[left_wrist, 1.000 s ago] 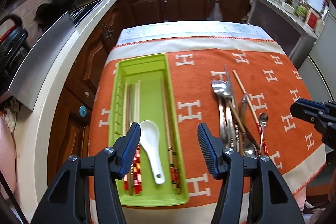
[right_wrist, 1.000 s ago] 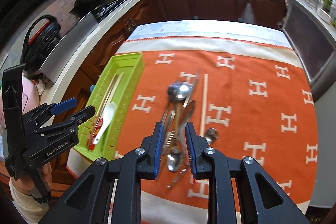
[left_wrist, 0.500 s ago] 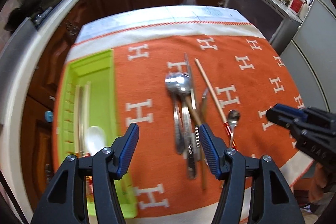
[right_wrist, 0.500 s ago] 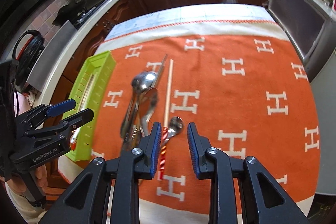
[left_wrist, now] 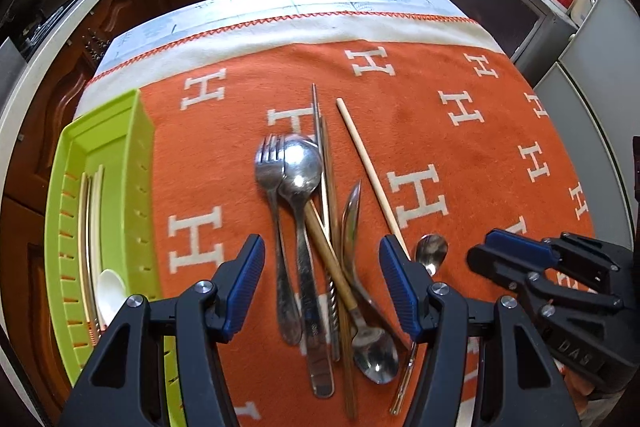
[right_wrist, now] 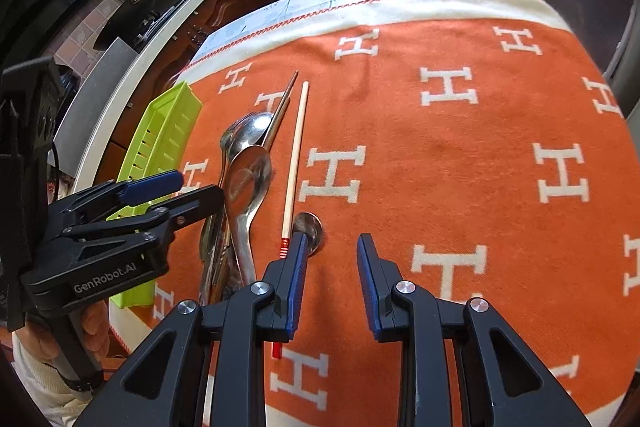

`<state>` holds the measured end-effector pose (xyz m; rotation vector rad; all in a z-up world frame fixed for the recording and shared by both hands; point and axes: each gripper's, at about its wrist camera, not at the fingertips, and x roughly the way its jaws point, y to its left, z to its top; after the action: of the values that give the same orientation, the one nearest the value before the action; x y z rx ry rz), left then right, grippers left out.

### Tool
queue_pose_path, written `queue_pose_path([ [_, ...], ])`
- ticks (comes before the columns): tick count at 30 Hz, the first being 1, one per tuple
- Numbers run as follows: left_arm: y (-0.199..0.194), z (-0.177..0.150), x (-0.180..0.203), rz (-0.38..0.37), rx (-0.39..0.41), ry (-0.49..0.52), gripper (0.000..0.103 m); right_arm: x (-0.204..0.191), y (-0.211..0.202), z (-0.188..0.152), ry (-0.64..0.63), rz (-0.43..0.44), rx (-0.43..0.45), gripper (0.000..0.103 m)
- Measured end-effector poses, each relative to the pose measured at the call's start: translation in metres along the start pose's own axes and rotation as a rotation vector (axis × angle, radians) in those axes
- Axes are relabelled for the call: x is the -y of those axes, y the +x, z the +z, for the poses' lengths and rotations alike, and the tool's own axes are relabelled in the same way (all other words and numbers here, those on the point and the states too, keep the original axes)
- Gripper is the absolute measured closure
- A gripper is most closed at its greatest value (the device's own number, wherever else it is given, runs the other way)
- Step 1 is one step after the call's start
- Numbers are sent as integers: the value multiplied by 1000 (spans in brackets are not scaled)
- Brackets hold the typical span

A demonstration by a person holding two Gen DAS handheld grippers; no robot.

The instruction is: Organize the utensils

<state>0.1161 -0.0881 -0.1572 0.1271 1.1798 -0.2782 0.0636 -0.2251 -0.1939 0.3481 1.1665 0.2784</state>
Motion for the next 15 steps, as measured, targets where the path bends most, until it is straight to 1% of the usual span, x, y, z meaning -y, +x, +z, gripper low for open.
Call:
queue_pose_path([
  [2, 4, 1, 2, 5, -1, 6, 45, 1, 8, 2, -2, 8, -6, 77],
  [3, 6, 2, 3, 8, 1, 9, 48, 1, 13, 2, -3, 15, -9, 77],
  [5, 10, 2, 5, 11, -1, 18, 56, 1, 20, 3, -6, 22, -13, 77],
  [6, 12, 3, 7, 13, -4, 20, 64, 0, 24, 4, -10, 24, -16, 77],
  [7, 14, 3, 8, 12, -8, 21, 69, -1, 28, 4, -14, 26, -20, 77],
  [8, 17, 4, 8, 10, -13, 18, 71, -1, 30, 4, -18, 28, -21, 77],
  [11, 23, 4, 10, 1, -23, 13, 82, -6, 34, 3, -49, 22, 1, 77],
  [12, 25, 4, 11, 0, -25, 13, 89, -8, 36, 2, -62, 19, 6, 77],
  [13, 26, 4, 12, -1, -25, 14, 92, -10, 36, 2, -72, 16, 15, 82],
  [14, 26, 4, 13, 2, -17, 18, 94, -11, 37, 2, -79, 16, 18, 93],
  [15, 26, 3, 14, 3, -10, 22, 98, -11, 39, 1, -83, 17, 16, 98],
])
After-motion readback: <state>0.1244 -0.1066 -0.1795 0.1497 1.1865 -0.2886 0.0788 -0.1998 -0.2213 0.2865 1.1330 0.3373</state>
